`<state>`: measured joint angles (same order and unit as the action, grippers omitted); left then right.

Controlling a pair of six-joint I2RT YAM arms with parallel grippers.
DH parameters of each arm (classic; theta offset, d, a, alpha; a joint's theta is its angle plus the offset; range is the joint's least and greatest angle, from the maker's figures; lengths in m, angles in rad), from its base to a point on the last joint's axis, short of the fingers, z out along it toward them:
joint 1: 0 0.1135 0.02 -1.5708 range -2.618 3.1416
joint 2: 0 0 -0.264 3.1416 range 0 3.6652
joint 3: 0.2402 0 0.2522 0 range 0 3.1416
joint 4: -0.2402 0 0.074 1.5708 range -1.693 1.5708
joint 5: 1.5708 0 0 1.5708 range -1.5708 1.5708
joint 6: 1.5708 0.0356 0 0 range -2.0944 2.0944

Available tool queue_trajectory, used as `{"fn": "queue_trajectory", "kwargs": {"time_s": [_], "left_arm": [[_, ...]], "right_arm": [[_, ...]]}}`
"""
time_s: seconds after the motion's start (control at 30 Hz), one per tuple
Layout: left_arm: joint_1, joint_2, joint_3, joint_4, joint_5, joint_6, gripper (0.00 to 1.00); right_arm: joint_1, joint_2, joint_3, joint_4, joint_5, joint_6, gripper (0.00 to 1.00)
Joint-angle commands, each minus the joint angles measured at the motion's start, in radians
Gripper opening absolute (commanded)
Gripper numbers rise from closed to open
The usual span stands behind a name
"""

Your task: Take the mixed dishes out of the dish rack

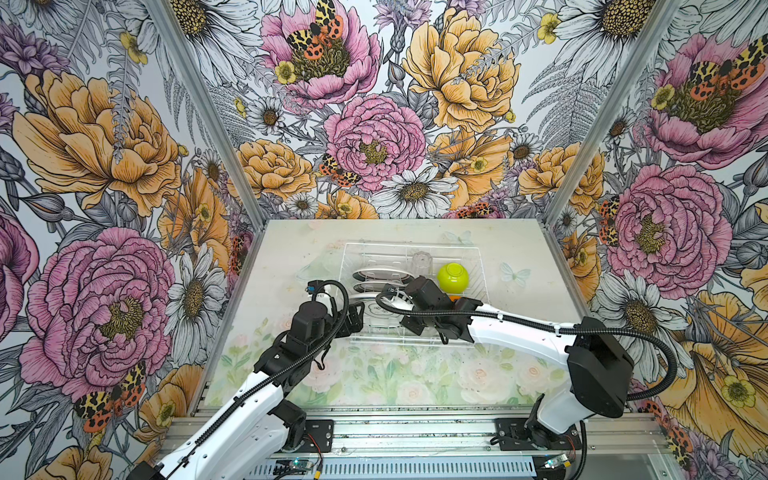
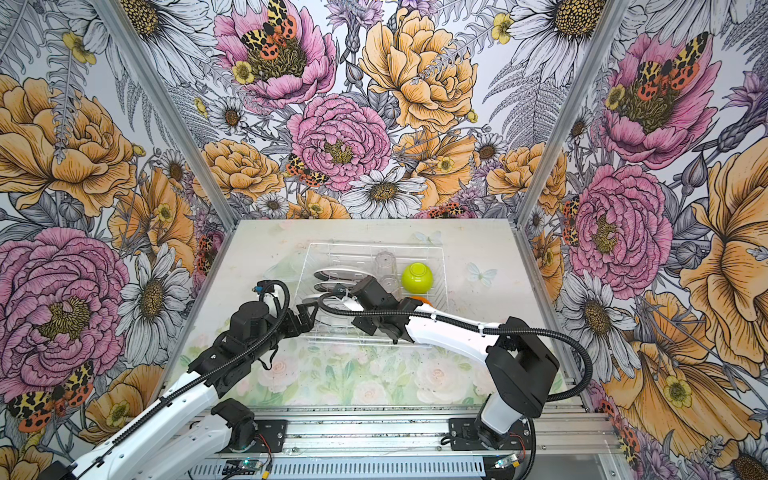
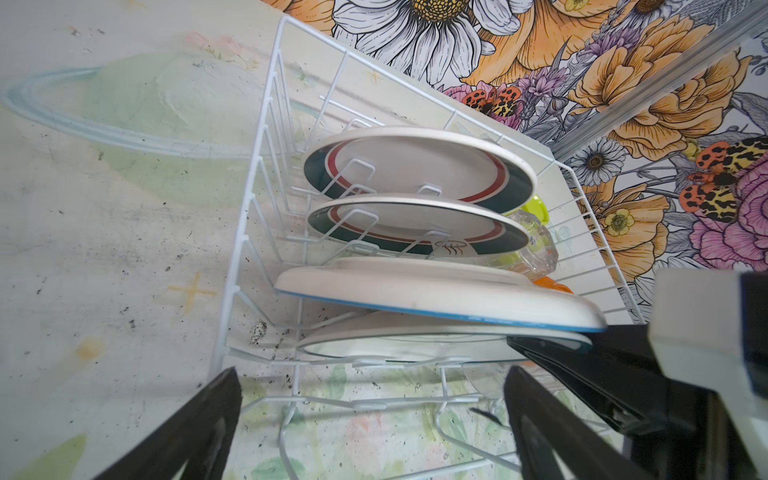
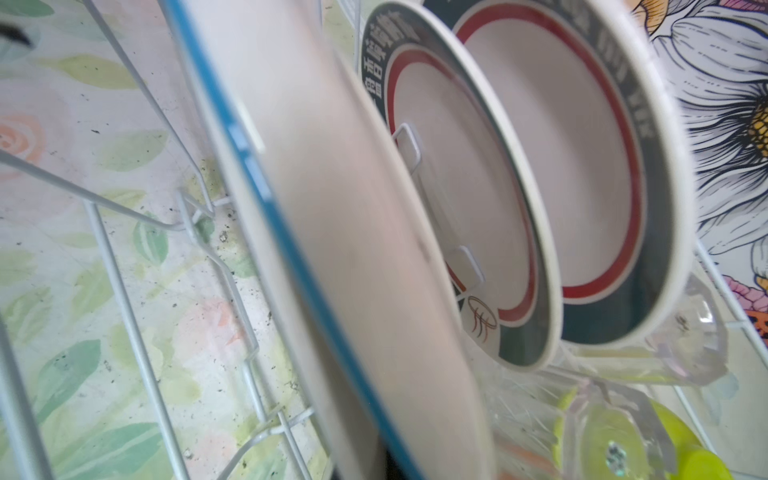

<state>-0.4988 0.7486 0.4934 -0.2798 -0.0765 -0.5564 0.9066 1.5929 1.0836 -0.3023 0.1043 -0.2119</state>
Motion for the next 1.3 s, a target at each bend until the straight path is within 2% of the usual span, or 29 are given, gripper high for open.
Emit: {"fn": "queue_trajectory", "kwargs": {"time_s": [0.0,0.43,0.73,0.9,1.03,1.27], "left_arm": [[0.008,-0.003,-0.012,0.026,-0.001,-0.026,0.99],[0.009,-0.007,-0.010,0.029,0.011,-0.043,0.99],[0.009,-0.023,0.003,0.027,0.020,-0.034,0.99],[0.011,-0.024,0.042,0.009,0.022,-0.012,0.99],[0.012,-0.020,0.092,-0.011,0.021,0.013,0.99],[0.012,0.007,0.184,-0.023,0.041,0.041,0.99]], "right_arm": [[0.014,-0.018,0.029,0.008,-0.030,0.004,0.00],[0.008,-0.095,0.012,0.020,0.081,-0.005,0.00],[-0.008,-0.209,-0.011,0.037,0.092,0.016,0.00],[-0.032,-0.254,-0.009,0.038,0.104,0.071,0.00],[-0.059,-0.303,-0.002,0.040,0.053,0.129,0.00],[-0.121,-0.376,0.031,0.040,0.000,0.300,0.00]]}}
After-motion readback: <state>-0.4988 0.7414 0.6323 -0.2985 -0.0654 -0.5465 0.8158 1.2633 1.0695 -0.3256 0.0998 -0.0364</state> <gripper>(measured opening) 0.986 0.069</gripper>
